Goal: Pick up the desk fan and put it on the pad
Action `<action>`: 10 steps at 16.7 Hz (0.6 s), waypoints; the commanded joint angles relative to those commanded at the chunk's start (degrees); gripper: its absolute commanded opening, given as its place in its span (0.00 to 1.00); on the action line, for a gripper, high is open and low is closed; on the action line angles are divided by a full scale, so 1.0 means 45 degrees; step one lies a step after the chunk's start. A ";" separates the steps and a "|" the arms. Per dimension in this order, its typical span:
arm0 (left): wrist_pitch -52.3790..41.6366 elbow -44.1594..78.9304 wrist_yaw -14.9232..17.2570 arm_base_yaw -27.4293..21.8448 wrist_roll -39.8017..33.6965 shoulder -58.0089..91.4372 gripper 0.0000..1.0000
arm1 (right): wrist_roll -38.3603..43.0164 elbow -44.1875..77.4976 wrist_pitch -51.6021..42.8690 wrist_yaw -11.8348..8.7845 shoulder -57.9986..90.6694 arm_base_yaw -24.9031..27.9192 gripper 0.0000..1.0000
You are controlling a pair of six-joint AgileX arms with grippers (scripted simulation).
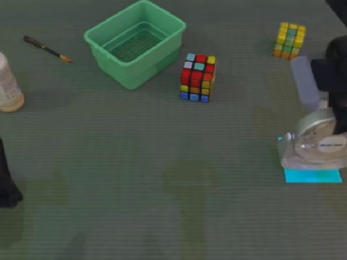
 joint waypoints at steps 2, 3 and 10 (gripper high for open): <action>0.0000 0.0000 0.0000 0.0000 0.0000 0.0000 1.00 | -0.0001 -0.0268 0.0281 -0.0002 0.0024 -0.0029 0.00; 0.0000 0.0000 0.0000 0.0000 0.0000 0.0000 1.00 | -0.0001 -0.0268 0.0281 -0.0002 0.0024 -0.0029 0.00; 0.0000 0.0000 0.0000 0.0000 0.0000 0.0000 1.00 | -0.0001 -0.0268 0.0281 -0.0002 0.0024 -0.0029 0.38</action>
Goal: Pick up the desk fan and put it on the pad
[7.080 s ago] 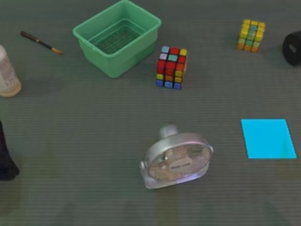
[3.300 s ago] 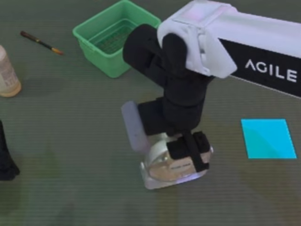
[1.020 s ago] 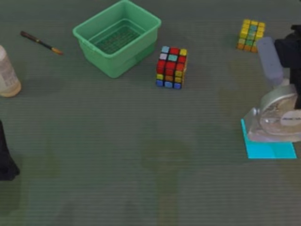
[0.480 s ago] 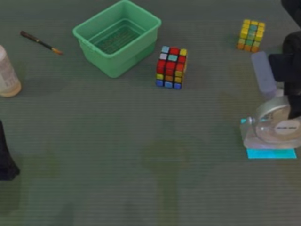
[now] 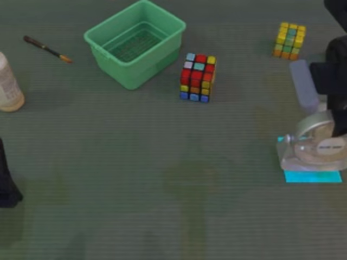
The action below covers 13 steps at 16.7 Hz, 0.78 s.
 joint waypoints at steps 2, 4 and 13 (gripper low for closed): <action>0.0000 0.0000 0.0000 0.0000 0.0000 0.0000 1.00 | 0.0000 0.0000 0.0000 0.0000 0.0000 0.0000 0.53; 0.0000 0.0000 0.0000 0.0000 0.0000 0.0000 1.00 | 0.0000 0.0000 0.0000 0.0000 0.0000 0.0000 0.68; 0.0000 0.0000 0.0000 0.0000 0.0000 0.0000 1.00 | 0.0000 0.0000 0.0000 0.0000 0.0000 0.0000 1.00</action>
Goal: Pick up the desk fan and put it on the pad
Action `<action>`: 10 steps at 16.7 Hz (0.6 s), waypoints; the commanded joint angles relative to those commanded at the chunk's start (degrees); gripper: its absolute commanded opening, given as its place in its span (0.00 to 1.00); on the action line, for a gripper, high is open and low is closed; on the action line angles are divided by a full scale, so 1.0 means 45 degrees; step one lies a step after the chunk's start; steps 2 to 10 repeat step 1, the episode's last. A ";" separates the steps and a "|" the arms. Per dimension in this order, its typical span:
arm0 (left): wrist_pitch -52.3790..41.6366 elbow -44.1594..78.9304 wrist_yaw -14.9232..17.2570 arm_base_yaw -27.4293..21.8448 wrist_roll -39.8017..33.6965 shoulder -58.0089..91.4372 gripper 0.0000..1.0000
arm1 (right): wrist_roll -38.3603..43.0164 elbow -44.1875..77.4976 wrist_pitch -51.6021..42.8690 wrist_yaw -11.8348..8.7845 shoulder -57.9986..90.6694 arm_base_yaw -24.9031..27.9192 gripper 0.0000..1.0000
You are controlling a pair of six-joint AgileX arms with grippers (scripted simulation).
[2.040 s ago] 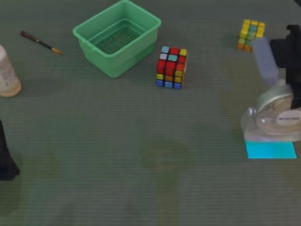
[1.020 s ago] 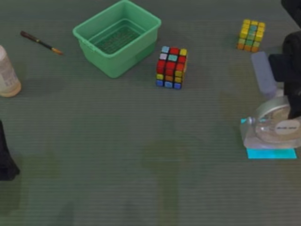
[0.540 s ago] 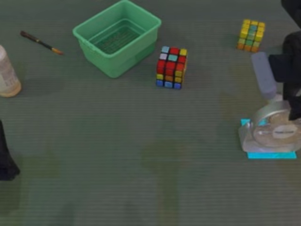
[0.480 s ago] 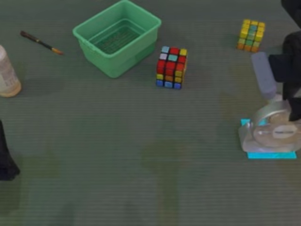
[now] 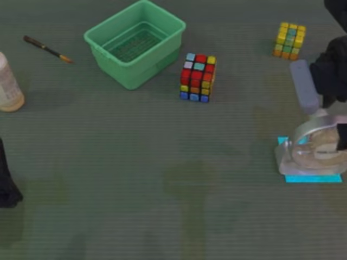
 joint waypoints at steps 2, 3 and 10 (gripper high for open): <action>0.0000 0.0000 0.0000 0.0000 0.0000 0.0000 1.00 | 0.0000 0.0000 0.0000 0.0000 0.0000 0.0000 1.00; 0.0000 0.0000 0.0000 0.0000 0.0000 0.0000 1.00 | 0.0000 0.0000 0.0000 0.0000 0.0000 0.0000 1.00; 0.0000 0.0000 0.0000 0.0000 0.0000 0.0000 1.00 | 0.0000 0.0000 0.0000 0.0000 0.0000 0.0000 1.00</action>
